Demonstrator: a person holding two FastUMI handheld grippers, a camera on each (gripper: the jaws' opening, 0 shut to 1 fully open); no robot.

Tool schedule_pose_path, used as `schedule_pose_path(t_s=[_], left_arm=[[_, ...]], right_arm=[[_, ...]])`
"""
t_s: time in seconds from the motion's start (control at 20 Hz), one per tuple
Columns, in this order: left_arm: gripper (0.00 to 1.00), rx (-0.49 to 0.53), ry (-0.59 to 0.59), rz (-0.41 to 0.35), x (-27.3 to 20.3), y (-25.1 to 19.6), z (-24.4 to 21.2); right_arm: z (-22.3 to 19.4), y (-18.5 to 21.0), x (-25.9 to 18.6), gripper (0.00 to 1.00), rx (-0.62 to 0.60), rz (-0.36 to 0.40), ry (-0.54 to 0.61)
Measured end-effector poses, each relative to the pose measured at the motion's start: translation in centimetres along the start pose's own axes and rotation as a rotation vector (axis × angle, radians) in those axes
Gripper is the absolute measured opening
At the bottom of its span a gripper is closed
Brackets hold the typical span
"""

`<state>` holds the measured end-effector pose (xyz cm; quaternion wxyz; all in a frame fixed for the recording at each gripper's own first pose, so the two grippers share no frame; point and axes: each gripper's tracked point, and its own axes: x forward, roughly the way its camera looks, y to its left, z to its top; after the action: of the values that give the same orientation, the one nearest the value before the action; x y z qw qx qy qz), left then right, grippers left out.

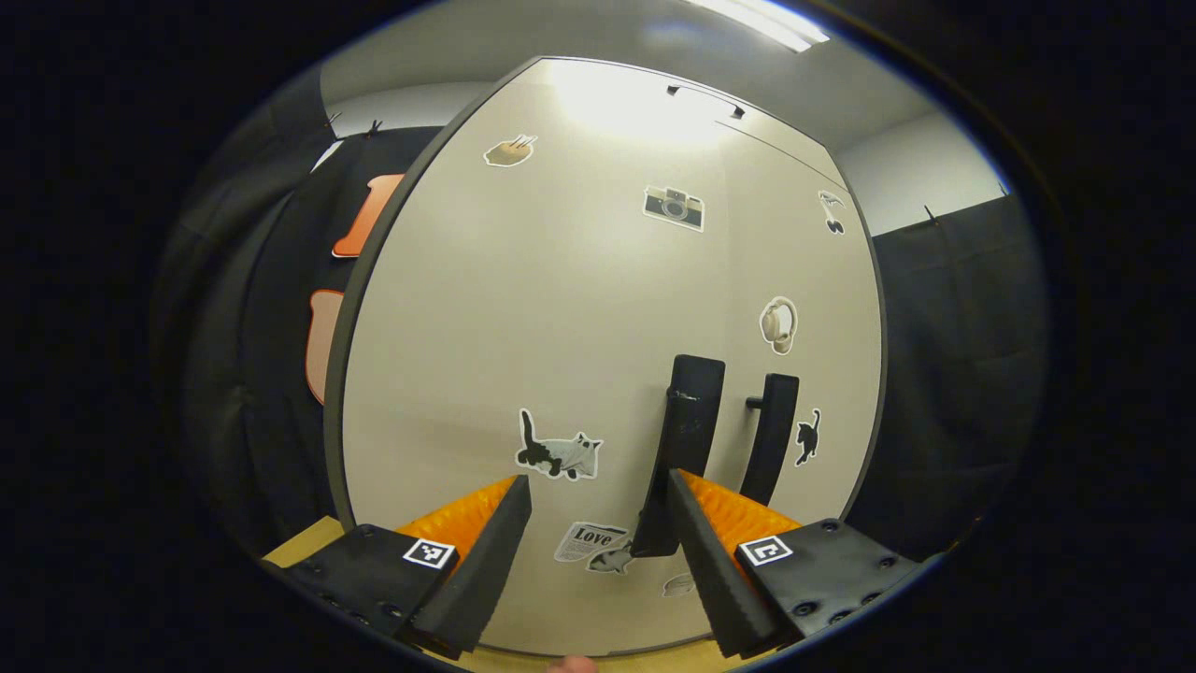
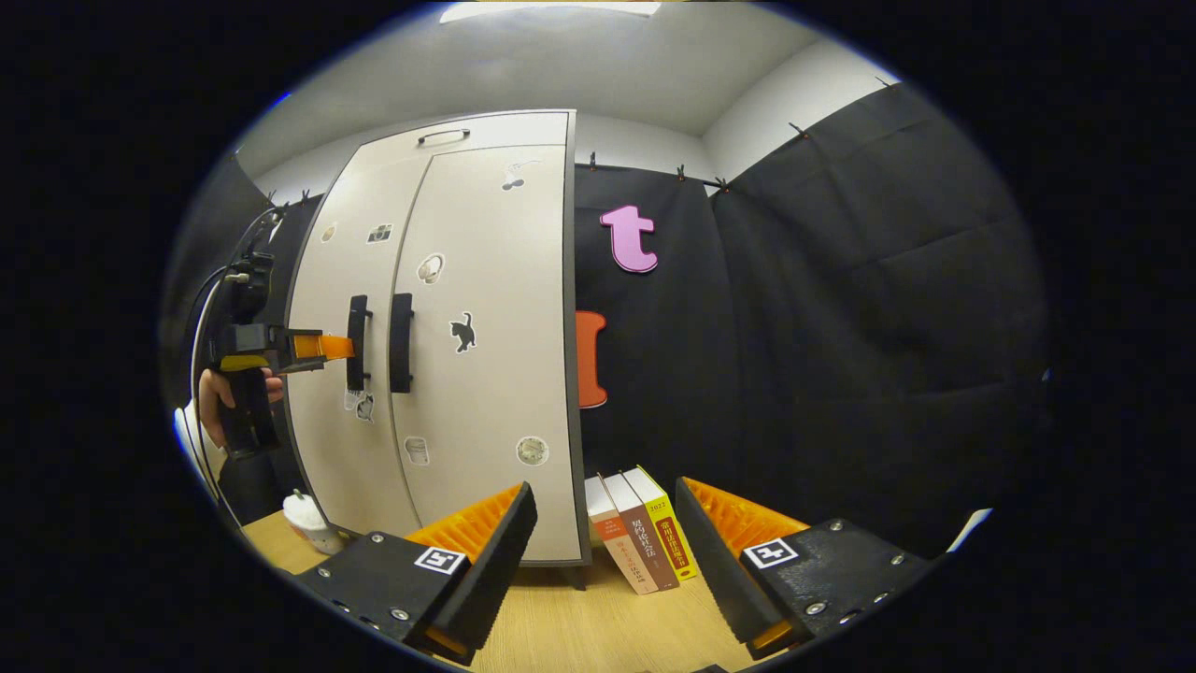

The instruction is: Grab one shoe with the right hand and put it into the shoe cabinet, grab the other shoe with the left hand and put it into the shoe cabinet; then close the right door with the right hand and the left door with the left hand.

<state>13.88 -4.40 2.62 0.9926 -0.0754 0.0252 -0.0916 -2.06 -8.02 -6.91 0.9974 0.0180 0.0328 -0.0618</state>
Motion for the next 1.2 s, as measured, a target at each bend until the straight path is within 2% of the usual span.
schedule_pose_path(t_s=[0.1,0.3,0.55,0.65,0.95,1.2], left_arm=[[0.94,-0.018,-0.018,-0.01,-1.1,-0.2,0.6],[0.95,0.04,-0.046,0.011,-5.2,0.2,1.9],[0.95,0.063,-0.047,0.029,-11.3,0.2,1.8],[0.95,0.063,-0.036,0.044,-13.6,0.7,0.9],[0.95,0.076,-0.029,0.161,-19.8,3.6,-3.2],[0.95,0.047,-0.041,0.192,-22.5,4.7,-4.6]], right_arm=[[0.1,0.2,0.0,0.92,0.006,0.007,-0.002],[0.2,1.2,0.0,0.92,0.018,0.039,-0.006],[0.6,3.1,-0.1,0.92,0.024,0.096,-0.012],[0.8,3.8,-0.3,0.92,0.022,0.114,-0.019],[-0.1,5.7,-0.5,0.92,0.06,0.138,-0.017],[-1.4,6.1,-0.3,0.92,0.092,0.142,0.015]])
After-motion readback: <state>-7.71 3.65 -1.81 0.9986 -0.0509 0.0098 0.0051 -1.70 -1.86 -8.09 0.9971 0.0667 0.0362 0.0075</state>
